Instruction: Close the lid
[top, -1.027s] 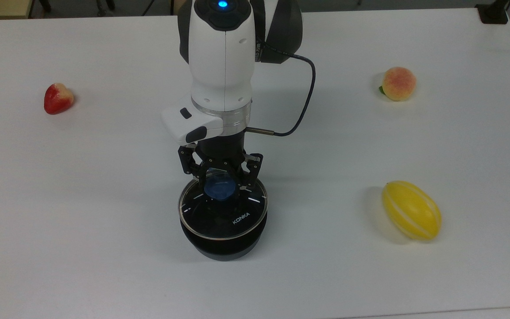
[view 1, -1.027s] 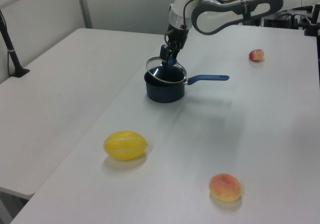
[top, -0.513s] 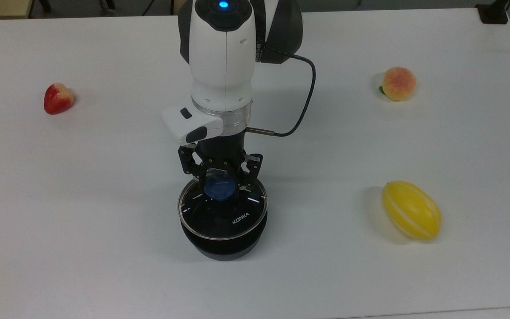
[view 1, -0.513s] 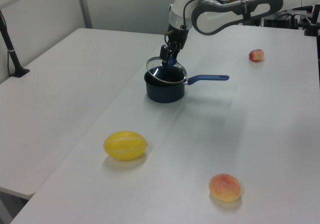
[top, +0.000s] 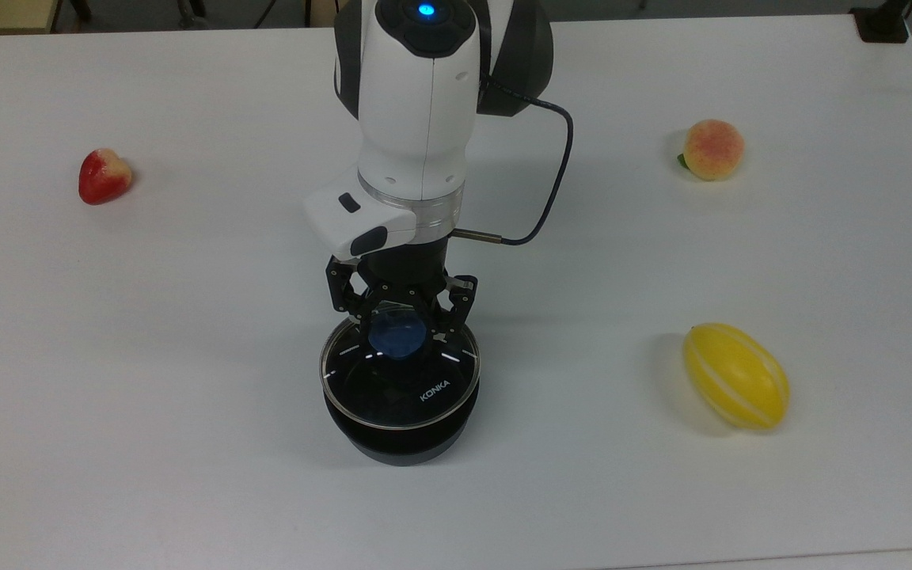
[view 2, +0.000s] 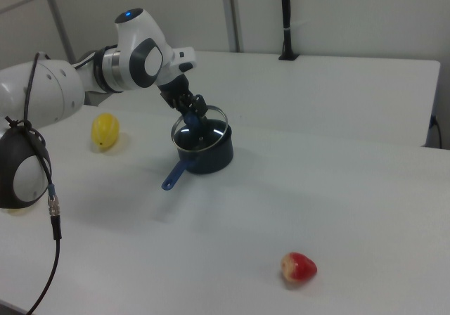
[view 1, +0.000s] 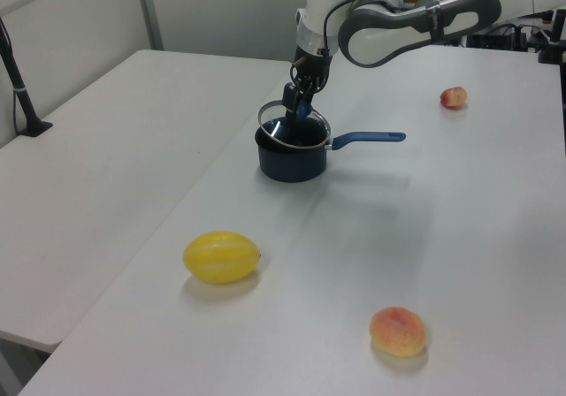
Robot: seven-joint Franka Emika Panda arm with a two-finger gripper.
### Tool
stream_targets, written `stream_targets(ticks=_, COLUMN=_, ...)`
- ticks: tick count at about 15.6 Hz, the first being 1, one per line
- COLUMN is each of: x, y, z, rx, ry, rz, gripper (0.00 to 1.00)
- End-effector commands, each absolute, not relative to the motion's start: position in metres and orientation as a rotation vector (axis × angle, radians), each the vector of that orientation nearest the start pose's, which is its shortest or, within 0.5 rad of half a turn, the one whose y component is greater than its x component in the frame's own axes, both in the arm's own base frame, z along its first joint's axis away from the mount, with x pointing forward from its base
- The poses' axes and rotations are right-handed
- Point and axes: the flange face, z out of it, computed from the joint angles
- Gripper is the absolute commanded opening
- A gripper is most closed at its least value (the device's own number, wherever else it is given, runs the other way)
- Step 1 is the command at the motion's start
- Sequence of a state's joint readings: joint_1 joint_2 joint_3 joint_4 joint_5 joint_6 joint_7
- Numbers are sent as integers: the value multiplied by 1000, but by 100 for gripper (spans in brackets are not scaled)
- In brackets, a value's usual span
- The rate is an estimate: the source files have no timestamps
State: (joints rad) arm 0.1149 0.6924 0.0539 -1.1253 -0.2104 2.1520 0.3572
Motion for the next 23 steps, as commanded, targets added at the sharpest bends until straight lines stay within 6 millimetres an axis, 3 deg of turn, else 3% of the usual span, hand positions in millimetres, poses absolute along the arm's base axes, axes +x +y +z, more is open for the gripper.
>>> stream_targets(ticks=1, x=767, y=114, z=440, rx=-3173, ry=203, rz=-568, gripper=25)
stream_targets(ticks=5, x=767, y=115, z=430, rx=-3180, ry=201, rz=-548, gripper=26)
stream_targets(ticks=11, x=768, y=116, z=428, rx=-3183, ry=202, rz=-557, gripper=41)
stream_targets(ticks=14, x=768, y=121, z=426, rx=-3182, ry=216, rz=-580, gripper=53)
stream_targets(ticks=22, x=769, y=120, z=421, rx=-3211, ry=217, rz=-602, gripper=71)
stream_targets(ticks=23, x=769, y=120, z=421, rx=-3210, ry=220, rz=-602, gripper=78)
